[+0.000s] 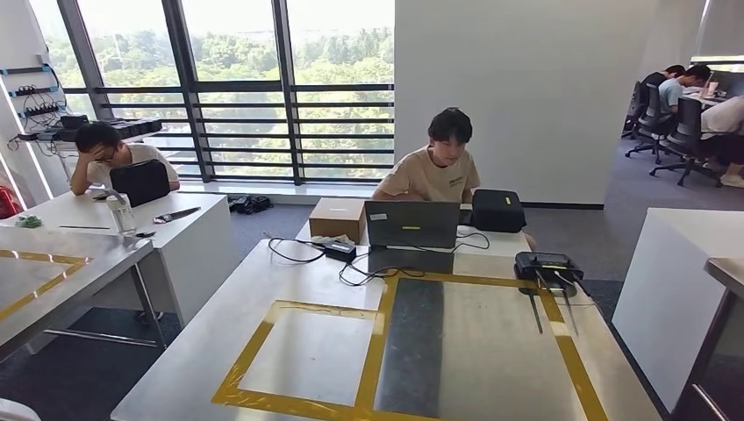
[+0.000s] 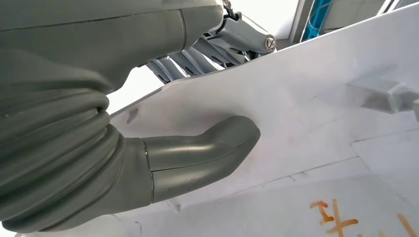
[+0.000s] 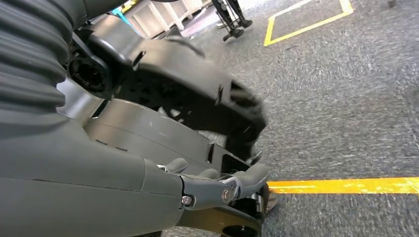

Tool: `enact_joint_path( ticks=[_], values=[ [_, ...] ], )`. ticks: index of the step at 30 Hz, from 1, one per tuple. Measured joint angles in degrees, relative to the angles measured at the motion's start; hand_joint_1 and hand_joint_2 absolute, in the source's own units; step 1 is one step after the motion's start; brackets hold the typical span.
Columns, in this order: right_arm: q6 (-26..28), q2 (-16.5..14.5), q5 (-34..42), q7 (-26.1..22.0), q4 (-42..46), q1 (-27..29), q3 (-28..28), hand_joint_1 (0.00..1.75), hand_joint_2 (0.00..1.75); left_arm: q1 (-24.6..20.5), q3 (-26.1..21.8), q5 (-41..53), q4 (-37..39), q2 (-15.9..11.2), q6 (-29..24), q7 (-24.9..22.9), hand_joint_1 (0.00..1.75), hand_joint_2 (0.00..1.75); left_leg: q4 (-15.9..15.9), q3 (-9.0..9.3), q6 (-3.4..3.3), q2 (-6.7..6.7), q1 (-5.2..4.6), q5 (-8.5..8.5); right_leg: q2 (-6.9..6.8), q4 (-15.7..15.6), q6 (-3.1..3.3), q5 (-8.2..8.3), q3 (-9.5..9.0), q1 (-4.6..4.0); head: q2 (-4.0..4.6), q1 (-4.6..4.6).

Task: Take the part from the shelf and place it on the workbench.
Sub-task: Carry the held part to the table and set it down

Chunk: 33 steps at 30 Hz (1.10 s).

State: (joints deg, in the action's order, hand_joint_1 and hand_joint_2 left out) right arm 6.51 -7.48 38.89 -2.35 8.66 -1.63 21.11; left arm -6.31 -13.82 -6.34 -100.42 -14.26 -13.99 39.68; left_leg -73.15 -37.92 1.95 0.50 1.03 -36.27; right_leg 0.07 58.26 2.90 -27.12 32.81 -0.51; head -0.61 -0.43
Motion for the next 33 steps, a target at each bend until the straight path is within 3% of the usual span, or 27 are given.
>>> enact_joint_path(
  ticks=[1,2,3,5,6,7,9,11,12,14,15,16,17,19,21,22,24,26,28,30,31,32,33],
  values=[
    [-0.03,0.00,0.04,0.12,0.00,0.08,-0.01,0.00,1.75,0.11,0.03,0.50,0.01,0.10,-0.16,0.02,1.75,1.75,0.21,-1.14,0.06,-0.03,0.02,-0.83,0.26,0.01,-0.05,-0.66,-0.88,0.02,0.00,-0.01],
    [-0.14,0.00,0.08,0.21,0.00,0.09,-0.01,0.00,1.75,0.14,0.07,1.13,0.02,0.15,-0.50,0.07,1.75,1.75,1.87,-1.55,0.15,-0.03,0.05,-0.17,0.58,0.04,-0.14,-1.34,-1.83,0.08,0.00,-0.02],
    [-0.29,0.00,0.08,0.27,0.00,0.08,-0.02,0.00,1.75,0.15,0.10,1.84,0.01,0.17,-1.05,0.15,1.75,1.75,4.74,-1.40,0.27,0.20,0.12,2.28,0.95,0.09,-0.31,-2.06,-2.70,0.16,0.00,-0.02],
    [-0.59,0.01,0.15,0.25,-0.01,-0.05,-0.03,0.00,1.75,0.34,0.14,3.12,-0.07,0.16,-2.33,0.33,1.75,1.75,10.91,-0.94,0.40,1.44,0.29,9.25,1.75,0.54,-0.85,-3.36,-3.70,0.22,0.03,-0.08],
    [-0.67,0.02,0.18,0.26,-0.02,-0.08,-0.04,0.00,1.75,0.53,0.16,3.55,-0.20,0.15,-2.84,0.36,1.75,1.75,12.60,-0.78,0.25,1.92,0.31,11.84,2.20,0.79,-1.21,-3.90,-3.67,0.20,0.03,-0.07],
    [-0.72,0.02,0.20,0.27,-0.02,-0.09,-0.05,0.00,1.75,0.71,0.20,3.86,-0.42,0.14,-3.17,0.41,1.75,1.75,13.19,-0.81,-0.03,2.07,0.29,13.06,2.66,0.98,-1.52,-4.28,-3.53,0.19,0.03,-0.07],
    [-0.78,0.06,0.22,0.31,-0.02,-0.05,-0.06,0.00,1.75,0.86,0.31,4.21,-0.99,0.14,-3.50,0.46,1.75,1.75,12.99,-0.46,-0.81,1.31,0.28,13.11,3.25,1.01,-2.17,-4.89,-3.36,0.25,0.01,0.05],
    [-0.81,0.13,0.23,0.31,-0.02,-0.13,-0.06,0.00,1.75,0.82,0.45,4.38,-1.35,0.15,-3.58,0.53,1.75,1.75,13.18,-0.02,-1.57,0.39,0.37,12.69,2.33,2.99,-2.82,-6.18,-2.61,0.30,0.00,0.17],
    [-0.83,0.15,0.24,0.30,-0.02,-0.21,-0.06,0.00,1.75,0.83,0.52,4.50,-1.42,0.17,-3.60,0.54,1.75,1.75,13.26,0.23,-1.91,-0.12,0.35,12.46,1.57,5.67,-3.11,-7.45,-1.22,0.35,0.00,0.21],
    [-0.85,0.15,0.26,0.27,-0.02,-0.29,-0.06,0.00,1.75,0.94,0.63,4.80,-1.43,0.30,-3.62,0.56,1.75,1.75,13.27,0.54,-2.36,-1.13,0.24,11.93,0.68,13.29,-3.42,-10.22,3.42,0.45,0.00,0.30],
    [-0.85,0.15,0.27,0.25,-0.02,-0.22,-0.06,0.00,1.75,1.02,0.72,4.96,-1.42,0.39,-3.63,0.56,1.75,1.75,13.26,0.72,-2.43,-1.61,0.21,11.68,0.57,16.18,-3.49,-10.73,5.52,0.52,0.00,0.31],
    [-0.85,0.15,0.27,0.20,-0.02,-0.11,-0.06,0.00,1.75,1.10,0.84,5.08,-1.42,0.49,-3.66,0.56,1.75,1.75,13.25,0.94,-2.42,-2.07,0.19,11.43,0.46,17.17,-3.50,-10.13,6.69,0.55,0.01,0.32],
    [-0.85,0.16,0.27,0.14,-0.02,-0.01,-0.06,0.00,1.75,1.15,0.96,5.16,-1.43,0.55,-3.69,0.56,1.75,1.75,13.24,1.25,-2.36,-2.54,0.20,11.19,0.24,15.82,-3.44,-8.40,6.65,0.57,0.01,0.33],
    [-0.85,0.17,0.27,-0.08,-0.02,0.03,-0.06,0.00,1.75,1.19,1.24,5.24,-1.44,0.62,-3.84,0.56,1.75,1.75,13.22,1.98,-2.09,-3.44,0.14,10.70,-1.52,8.29,-3.08,-3.72,3.91,0.45,0.01,0.36],
    [-0.89,0.19,0.26,-0.30,-0.02,-0.09,-0.06,0.00,1.75,1.21,1.43,5.32,-1.43,0.63,-4.02,0.57,1.75,1.75,13.14,2.51,-1.50,-4.19,-0.11,10.23,-3.34,2.54,-2.61,-1.26,1.69,0.20,0.00,0.33],
    [-0.91,0.20,0.25,-0.36,-0.02,-0.13,-0.06,0.00,1.75,1.22,1.49,5.37,-1.42,0.63,-4.07,0.57,1.75,1.75,13.18,2.68,-1.13,-4.57,-0.22,10.09,-3.65,1.65,-2.37,-1.11,1.46,0.06,0.01,0.31],
    [-0.93,0.20,0.22,-0.49,-0.02,-0.10,-0.06,0.00,1.75,1.26,1.57,5.47,-1.40,0.62,-4.13,0.56,1.75,1.75,13.37,2.98,-0.36,-5.25,-0.18,9.94,-2.52,1.44,-1.81,-0.93,1.40,0.07,0.01,0.27],
    [-0.91,0.20,0.21,-0.75,-0.02,-0.03,-0.08,0.00,1.75,1.31,1.67,6.22,-1.21,0.53,-4.17,0.37,1.75,1.75,12.11,2.67,0.30,-4.11,0.00,8.84,-1.72,1.01,-1.13,-0.53,0.93,0.32,0.01,0.20],
    [-0.91,0.17,0.20,-1.05,-0.02,-0.05,-0.09,0.00,1.75,1.20,1.74,7.96,-0.33,0.06,-4.21,-0.16,1.75,1.75,6.69,0.35,0.72,-1.79,0.10,5.70,-1.07,0.78,-0.67,-0.36,0.60,0.49,0.02,0.05],
    [-0.93,0.15,0.16,-1.17,-0.02,-0.06,-0.10,0.00,1.75,0.78,1.81,9.46,1.57,-0.70,-4.09,-0.75,1.75,1.75,-0.16,-3.00,0.89,-0.80,0.09,2.93,-0.41,0.85,-0.44,-0.45,0.56,0.41,0.02,-0.03],
    [-0.95,0.15,0.06,-1.18,-0.02,-0.03,-0.10,0.00,1.75,0.27,1.86,10.29,2.84,-1.11,-4.05,-1.17,1.75,1.75,-1.60,-3.83,0.88,-0.71,0.09,2.94,-0.11,0.90,-0.39,-0.52,0.54,0.36,0.02,-0.04],
    [-0.97,0.16,-0.09,-1.22,-0.02,-0.02,-0.10,0.00,1.75,-0.80,1.95,11.85,4.57,-1.69,-4.17,-1.85,1.75,1.75,-0.85,-3.63,0.81,-0.68,0.09,4.07,0.15,0.97,-0.41,-0.59,0.48,0.34,0.01,-0.06],
    [-1.03,0.17,-0.27,-1.29,-0.02,-0.02,-0.08,0.00,1.75,-2.64,2.17,14.16,6.87,-2.41,-4.48,-2.66,1.75,1.75,2.00,-2.41,0.70,-0.67,0.10,6.05,0.37,1.04,-0.48,-0.69,0.38,0.33,0.02,-0.08]
  ],
)
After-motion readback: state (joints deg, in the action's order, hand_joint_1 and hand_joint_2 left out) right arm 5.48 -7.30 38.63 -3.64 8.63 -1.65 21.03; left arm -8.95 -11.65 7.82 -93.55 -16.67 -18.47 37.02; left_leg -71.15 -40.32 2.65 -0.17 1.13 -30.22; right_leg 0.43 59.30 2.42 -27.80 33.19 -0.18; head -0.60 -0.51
